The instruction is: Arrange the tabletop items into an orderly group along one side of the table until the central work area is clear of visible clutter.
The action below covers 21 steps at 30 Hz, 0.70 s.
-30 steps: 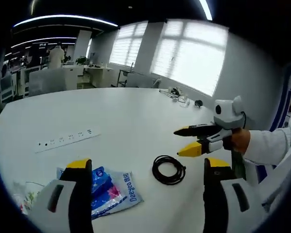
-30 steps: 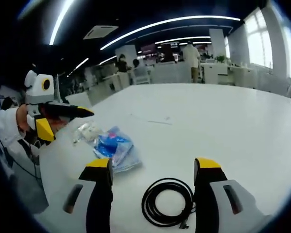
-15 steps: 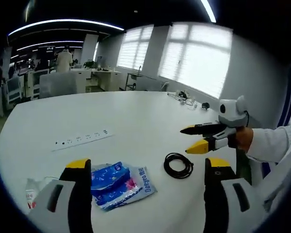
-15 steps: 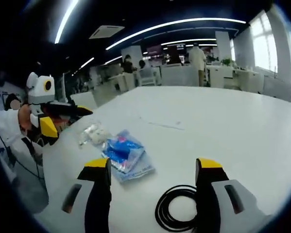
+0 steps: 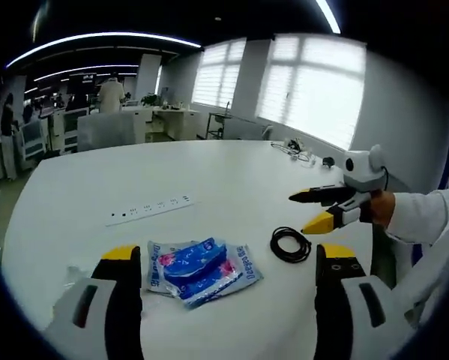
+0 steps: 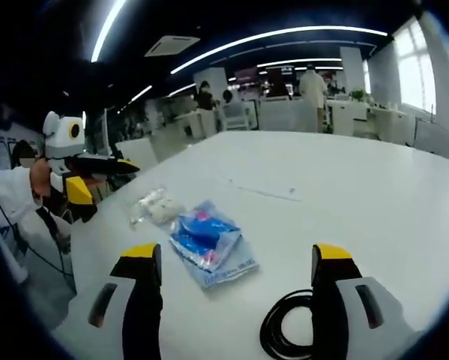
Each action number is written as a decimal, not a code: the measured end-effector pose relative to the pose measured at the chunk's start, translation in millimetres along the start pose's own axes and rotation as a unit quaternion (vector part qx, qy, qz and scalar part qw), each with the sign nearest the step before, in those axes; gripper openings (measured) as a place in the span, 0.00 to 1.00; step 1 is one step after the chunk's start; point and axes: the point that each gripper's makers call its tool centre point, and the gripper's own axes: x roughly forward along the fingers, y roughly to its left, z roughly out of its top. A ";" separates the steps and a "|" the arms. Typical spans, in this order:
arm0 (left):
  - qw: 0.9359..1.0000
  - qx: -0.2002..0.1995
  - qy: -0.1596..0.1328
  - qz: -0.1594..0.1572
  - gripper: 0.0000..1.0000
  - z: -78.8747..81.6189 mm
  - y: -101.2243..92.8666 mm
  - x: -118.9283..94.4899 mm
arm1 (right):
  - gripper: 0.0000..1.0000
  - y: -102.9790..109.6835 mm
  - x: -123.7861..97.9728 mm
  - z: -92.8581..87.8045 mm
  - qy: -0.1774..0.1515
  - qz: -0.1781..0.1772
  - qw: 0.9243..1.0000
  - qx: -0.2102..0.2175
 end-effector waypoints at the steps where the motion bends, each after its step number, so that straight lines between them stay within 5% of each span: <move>1: 1.000 0.001 0.000 0.002 1.00 -0.3 2.0 -1.9 | 0.81 1.7 1.2 0.6 0.000 0.000 1.000 -0.001; 21: 1.000 -0.013 0.010 0.016 1.00 -19.1 36.9 -29.7 | 0.77 42.1 38.7 -1.0 0.023 0.008 1.000 -0.018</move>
